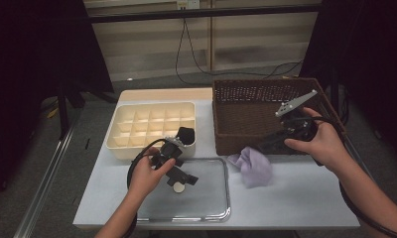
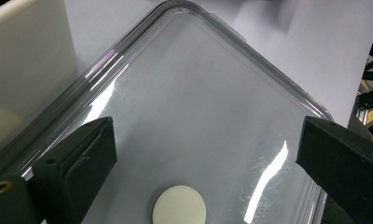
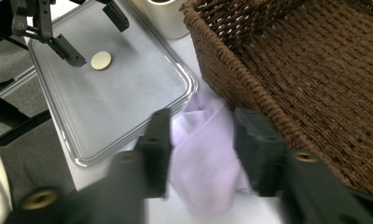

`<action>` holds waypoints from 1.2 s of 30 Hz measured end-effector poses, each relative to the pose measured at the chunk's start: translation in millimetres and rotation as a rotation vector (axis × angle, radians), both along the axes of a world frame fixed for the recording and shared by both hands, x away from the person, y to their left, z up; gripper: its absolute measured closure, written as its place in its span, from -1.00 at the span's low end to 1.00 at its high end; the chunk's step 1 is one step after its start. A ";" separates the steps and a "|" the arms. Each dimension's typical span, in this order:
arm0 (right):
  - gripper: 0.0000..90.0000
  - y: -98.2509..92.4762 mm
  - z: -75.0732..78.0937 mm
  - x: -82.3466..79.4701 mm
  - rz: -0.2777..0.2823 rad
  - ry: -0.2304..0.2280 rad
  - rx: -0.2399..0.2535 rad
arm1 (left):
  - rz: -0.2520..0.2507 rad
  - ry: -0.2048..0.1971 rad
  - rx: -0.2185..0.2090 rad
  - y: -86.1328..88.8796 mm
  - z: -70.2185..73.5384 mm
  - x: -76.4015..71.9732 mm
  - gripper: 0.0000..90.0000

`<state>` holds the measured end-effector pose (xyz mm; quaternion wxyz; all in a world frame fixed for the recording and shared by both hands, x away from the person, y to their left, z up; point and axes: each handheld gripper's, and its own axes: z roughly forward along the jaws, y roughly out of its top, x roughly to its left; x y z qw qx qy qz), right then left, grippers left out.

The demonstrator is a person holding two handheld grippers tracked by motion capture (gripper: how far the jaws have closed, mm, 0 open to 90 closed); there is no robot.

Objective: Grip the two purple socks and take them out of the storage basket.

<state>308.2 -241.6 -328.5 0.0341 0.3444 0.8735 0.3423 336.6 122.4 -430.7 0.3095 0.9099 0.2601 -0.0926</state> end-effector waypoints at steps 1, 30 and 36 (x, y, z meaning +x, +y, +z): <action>0.01 1.3 -1.5 -0.9 -0.012 0.002 0.004 | 0.000 0.000 -0.001 -0.2 0.0 -0.3 -0.90; -0.76 7.6 -34.7 -16.6 0.004 -0.005 0.018 | -0.008 -0.002 0.002 -1.9 -0.2 -1.3 -0.90; -0.76 6.8 -40.2 -20.0 0.003 -0.011 0.008 | -0.014 -0.001 0.005 -2.0 -0.7 -1.3 -0.90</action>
